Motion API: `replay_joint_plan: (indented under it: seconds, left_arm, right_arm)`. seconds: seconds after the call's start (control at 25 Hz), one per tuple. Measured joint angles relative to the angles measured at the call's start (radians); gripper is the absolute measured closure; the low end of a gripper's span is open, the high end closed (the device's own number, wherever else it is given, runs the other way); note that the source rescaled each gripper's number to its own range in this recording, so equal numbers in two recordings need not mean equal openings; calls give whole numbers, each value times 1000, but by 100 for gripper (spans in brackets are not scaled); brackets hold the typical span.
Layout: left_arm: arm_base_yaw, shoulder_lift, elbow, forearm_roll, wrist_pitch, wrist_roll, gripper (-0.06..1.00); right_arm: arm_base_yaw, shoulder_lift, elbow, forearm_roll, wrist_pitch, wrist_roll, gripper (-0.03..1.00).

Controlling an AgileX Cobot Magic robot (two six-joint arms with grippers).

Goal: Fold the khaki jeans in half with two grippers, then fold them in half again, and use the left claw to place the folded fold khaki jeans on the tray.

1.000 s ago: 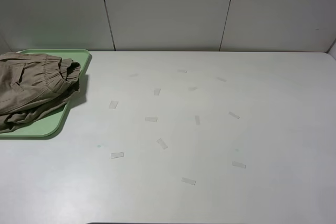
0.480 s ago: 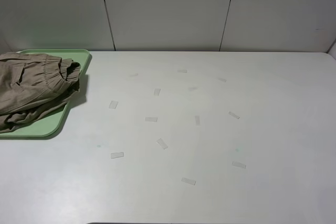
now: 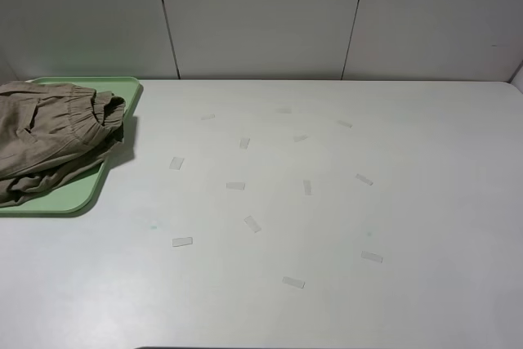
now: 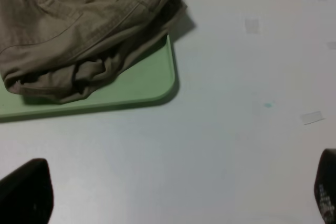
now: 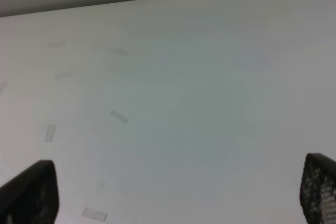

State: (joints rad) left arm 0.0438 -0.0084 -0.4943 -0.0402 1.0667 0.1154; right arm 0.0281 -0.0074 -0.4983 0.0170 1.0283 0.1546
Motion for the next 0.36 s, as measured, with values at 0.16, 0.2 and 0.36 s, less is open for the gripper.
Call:
replay_joint_plan:
  seconds: [0.16, 0.2, 0.36]
  left_arm:
    - [0, 0, 0, 0, 0, 0, -5]
    - [0, 0, 0, 0, 0, 0, -5]
    - [0, 0, 0, 0, 0, 0, -5]
  right_arm:
    - [0, 0, 0, 0, 0, 0, -3]
    - [0, 0, 0, 0, 0, 0, -3]
    - [0, 0, 0, 0, 0, 0, -3]
